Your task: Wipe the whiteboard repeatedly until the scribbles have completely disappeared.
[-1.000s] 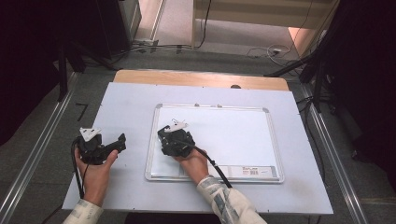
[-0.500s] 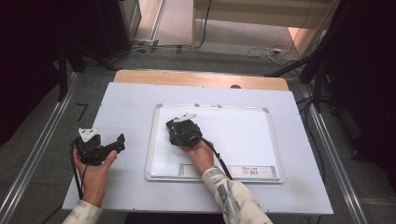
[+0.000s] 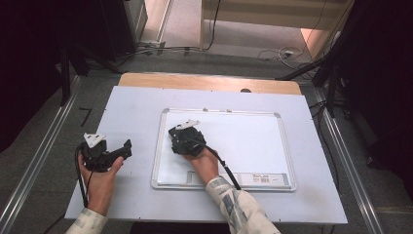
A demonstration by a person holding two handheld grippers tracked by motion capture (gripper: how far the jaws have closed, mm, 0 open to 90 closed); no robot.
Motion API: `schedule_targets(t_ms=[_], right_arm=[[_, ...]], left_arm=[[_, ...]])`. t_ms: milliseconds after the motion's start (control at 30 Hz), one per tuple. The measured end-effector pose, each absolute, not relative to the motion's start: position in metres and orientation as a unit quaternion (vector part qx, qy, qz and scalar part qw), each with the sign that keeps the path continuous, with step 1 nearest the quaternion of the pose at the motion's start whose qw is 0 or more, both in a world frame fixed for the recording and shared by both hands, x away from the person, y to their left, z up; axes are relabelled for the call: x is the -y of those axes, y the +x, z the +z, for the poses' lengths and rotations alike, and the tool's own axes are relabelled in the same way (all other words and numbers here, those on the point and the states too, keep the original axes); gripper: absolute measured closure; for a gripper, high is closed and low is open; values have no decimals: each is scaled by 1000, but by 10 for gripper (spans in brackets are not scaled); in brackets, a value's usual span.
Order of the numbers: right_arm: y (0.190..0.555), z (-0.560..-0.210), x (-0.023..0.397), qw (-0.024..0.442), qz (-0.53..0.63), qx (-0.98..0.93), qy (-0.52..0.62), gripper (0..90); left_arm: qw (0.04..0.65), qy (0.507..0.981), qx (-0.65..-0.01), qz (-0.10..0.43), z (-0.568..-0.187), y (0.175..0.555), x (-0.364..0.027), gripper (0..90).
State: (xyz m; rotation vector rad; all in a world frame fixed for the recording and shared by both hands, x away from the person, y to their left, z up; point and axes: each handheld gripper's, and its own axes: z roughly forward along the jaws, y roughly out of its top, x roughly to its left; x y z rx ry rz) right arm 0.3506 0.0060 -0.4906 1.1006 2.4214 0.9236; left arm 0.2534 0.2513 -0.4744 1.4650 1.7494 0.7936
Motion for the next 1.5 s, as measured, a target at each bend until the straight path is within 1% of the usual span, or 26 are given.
schedule_targets(t_ms=[100, 133, 267, 433, 667, 1033, 1267, 1500], right_arm=[[344, -490, -10, 158, 323, -851, 382, 378], [337, -491, -14, 154, 324, -854, 377, 378], [331, -492, -19, 158, 326, -860, 360, 378], [341, -492, -15, 160, 327, -856, 366, 378], [376, -490, 0, 173, 321, -843, 395, 378], [414, -489, 15, 186, 317, -823, 433, 379], [419, -489, 11, 193, 313, -819, 440, 379], [412, -489, 0, 192, 316, -819, 438, 379]], left_arm=[[356, 565, -678, 308, -475, 254, -252, 80], [356, 564, -678, 308, -475, 253, -252, 80], [357, 565, -678, 307, -474, 253, -252, 80], [357, 564, -678, 307, -474, 252, -252, 80], [359, 559, -681, 307, -474, 251, -254, 80], [359, 559, -682, 305, -475, 251, -256, 80], [358, 561, -681, 305, -475, 252, -254, 80], [357, 563, -680, 304, -475, 253, -253, 80]])
